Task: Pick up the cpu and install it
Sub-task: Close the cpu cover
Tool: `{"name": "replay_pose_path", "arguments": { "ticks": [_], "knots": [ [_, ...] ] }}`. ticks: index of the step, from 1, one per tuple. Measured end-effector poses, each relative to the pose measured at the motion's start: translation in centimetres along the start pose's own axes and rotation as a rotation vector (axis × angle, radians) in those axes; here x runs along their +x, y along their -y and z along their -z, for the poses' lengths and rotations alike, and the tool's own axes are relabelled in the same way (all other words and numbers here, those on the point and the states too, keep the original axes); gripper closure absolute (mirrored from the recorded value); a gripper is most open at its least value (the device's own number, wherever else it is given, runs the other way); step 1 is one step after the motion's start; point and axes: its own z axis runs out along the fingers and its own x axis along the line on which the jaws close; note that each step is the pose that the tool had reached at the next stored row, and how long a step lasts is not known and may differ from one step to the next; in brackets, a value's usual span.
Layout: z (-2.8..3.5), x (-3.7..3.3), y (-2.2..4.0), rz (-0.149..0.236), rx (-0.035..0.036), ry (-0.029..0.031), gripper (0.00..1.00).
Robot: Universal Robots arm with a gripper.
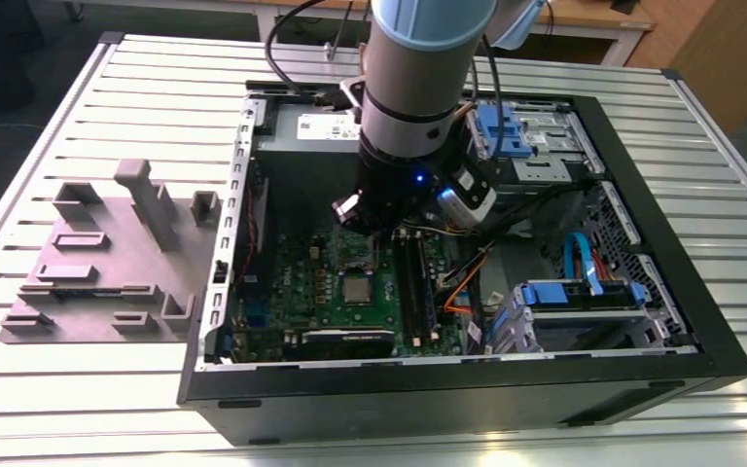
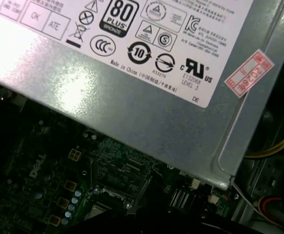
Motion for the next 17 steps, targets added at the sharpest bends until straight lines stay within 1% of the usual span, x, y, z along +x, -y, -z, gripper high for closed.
{"name": "replay_pose_path", "arguments": {
  "ticks": [5,8,9,13,17],
  "knots": [
    [0.0,-0.01,0.02,0.0,-0.0002,-0.0003,0.9],
    [0.04,-0.03,0.13,0.0,-0.0019,-0.0042,0.9],
    [0.06,-0.05,0.19,0.0,-0.0032,-0.0067,0.9],
    [0.18,-0.18,0.52,-0.001,-0.0097,-0.0204,0.9],
    [0.44,-0.26,0.79,-0.002,-0.0168,-0.0357,0.9]
  ]
}}
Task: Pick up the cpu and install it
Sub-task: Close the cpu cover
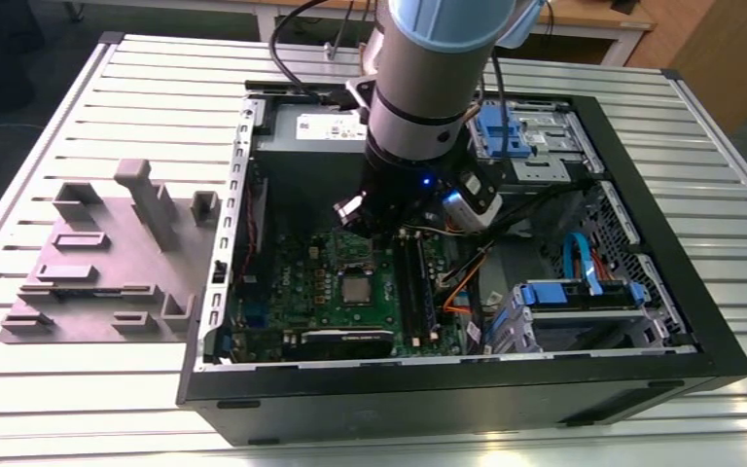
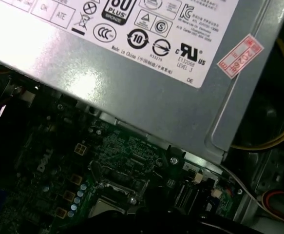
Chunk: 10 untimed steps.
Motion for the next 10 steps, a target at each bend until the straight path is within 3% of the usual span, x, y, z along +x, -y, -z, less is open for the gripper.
{"name": "replay_pose_path", "arguments": {
  "ticks": [4,10],
  "knots": [
    [0.26,0.02,0.16,-0.001,-0.0053,-0.0108,0.9],
    [0.3,0.02,0.2,-0.001,-0.0057,-0.0124,0.9]
  ]
}}
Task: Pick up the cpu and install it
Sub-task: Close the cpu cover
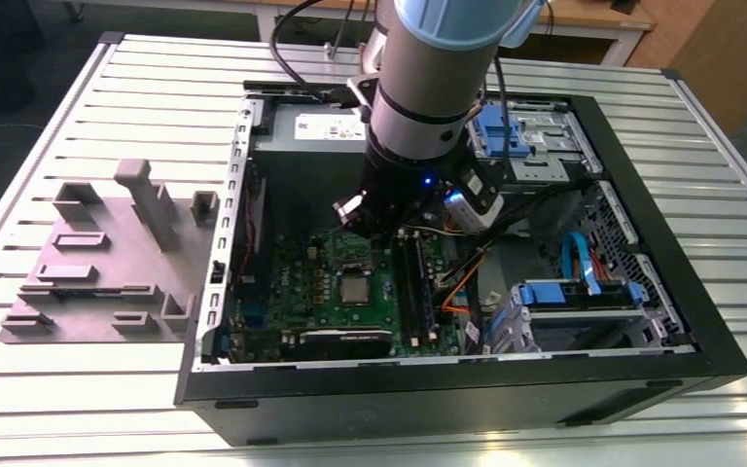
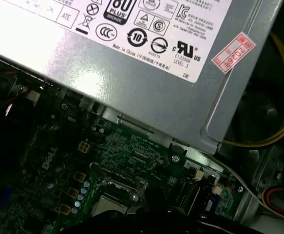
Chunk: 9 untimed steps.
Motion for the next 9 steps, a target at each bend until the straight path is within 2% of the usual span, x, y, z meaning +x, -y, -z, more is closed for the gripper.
{"name": "replay_pose_path", "arguments": {
  "ticks": [3,9],
  "knots": [
    [0.12,0.04,0.15,0.0,-0.002,-0.0038,0.9],
    [0.34,0.03,0.62,-0.001,-0.008,-0.0165,0.9]
  ]
}}
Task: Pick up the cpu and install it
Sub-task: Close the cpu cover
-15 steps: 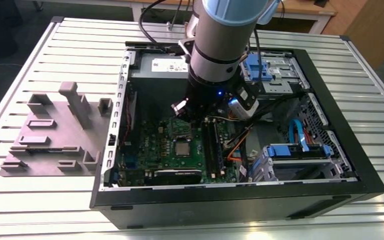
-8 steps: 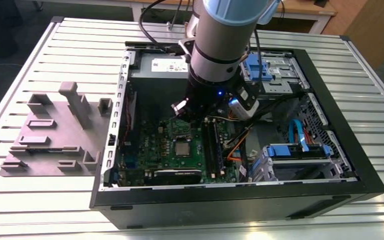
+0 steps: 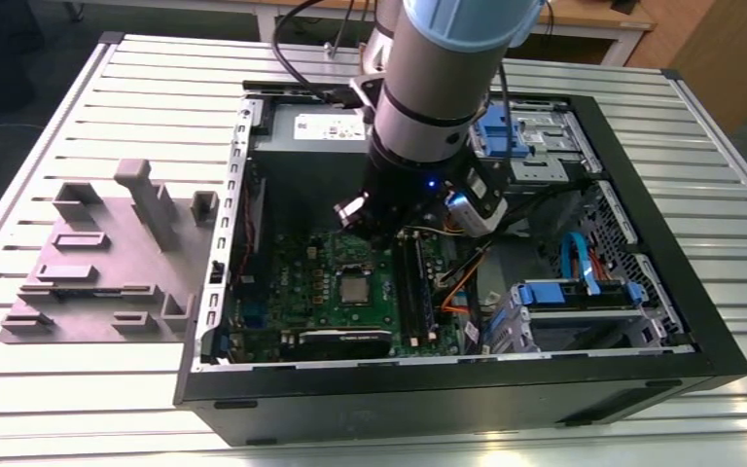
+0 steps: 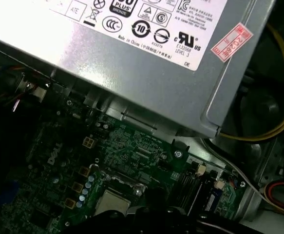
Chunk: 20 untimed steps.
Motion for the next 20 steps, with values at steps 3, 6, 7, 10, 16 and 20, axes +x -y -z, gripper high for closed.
{"name": "replay_pose_path", "arguments": {
  "ticks": [3,6,7,10,16,20],
  "knots": [
    [0.03,-0.02,0.39,0.0,-0.0012,-0.0027,0.9],
    [0.06,-0.05,0.66,0.0,-0.0017,-0.0037,0.9],
    [0.07,-0.06,0.73,0.0,-0.0019,-0.0039,0.9],
    [0.09,-0.04,0.94,0.0,-0.002,-0.0042,0.9],
    [0.11,0.02,1.24,0.0,-0.0022,-0.0044,0.9],
    [0.11,0.02,1.26,0.0,-0.0021,-0.0045,0.9]
  ]
}}
